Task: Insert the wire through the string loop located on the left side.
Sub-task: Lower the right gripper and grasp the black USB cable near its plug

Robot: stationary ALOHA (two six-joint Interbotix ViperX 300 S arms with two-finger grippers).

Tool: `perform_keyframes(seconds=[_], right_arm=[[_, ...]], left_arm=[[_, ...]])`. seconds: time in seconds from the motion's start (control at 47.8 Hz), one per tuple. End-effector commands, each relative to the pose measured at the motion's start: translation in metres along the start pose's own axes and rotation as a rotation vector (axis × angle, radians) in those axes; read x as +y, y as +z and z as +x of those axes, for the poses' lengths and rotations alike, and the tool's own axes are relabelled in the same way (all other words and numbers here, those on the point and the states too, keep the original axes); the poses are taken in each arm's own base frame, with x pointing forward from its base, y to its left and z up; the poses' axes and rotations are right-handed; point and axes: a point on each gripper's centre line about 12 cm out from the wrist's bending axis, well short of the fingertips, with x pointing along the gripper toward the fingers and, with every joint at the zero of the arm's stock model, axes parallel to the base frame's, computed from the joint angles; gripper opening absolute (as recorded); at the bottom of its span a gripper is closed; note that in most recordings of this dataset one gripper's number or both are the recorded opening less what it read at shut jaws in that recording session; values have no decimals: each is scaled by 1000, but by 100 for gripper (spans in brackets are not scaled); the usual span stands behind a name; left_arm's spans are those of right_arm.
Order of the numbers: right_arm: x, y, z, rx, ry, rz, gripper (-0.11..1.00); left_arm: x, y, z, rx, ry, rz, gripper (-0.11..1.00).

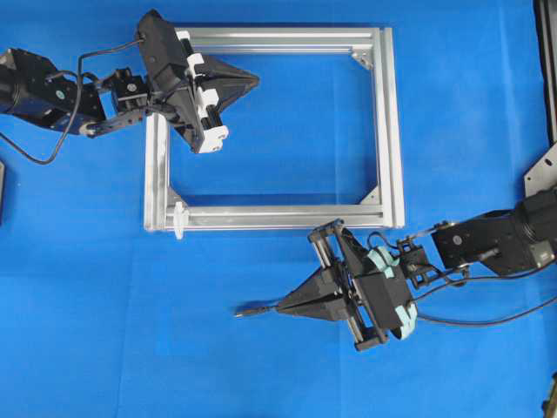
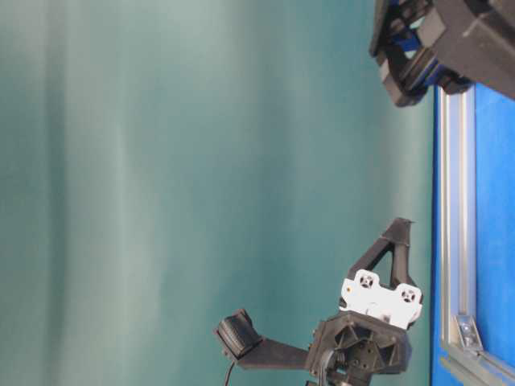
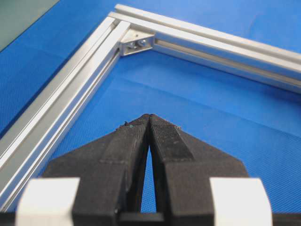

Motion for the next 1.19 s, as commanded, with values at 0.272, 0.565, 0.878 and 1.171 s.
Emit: perform_keyframes(seconds=[0.272, 0.565, 0.878, 1.171], right_arm=[[0, 24, -4, -46, -3, 22, -2], [0, 21, -4, -29, -2, 77, -2], [-2, 18, -4, 1, -14, 125, 53], [-5, 14, 0, 18, -41, 158, 92]], left_arm=[[-6, 15, -2, -25, -26, 17, 0], [-6, 16, -3, -28, -26, 16, 0], [-6, 17, -3, -30, -26, 16, 0], [-6, 18, -2, -32, -27, 16, 0]])
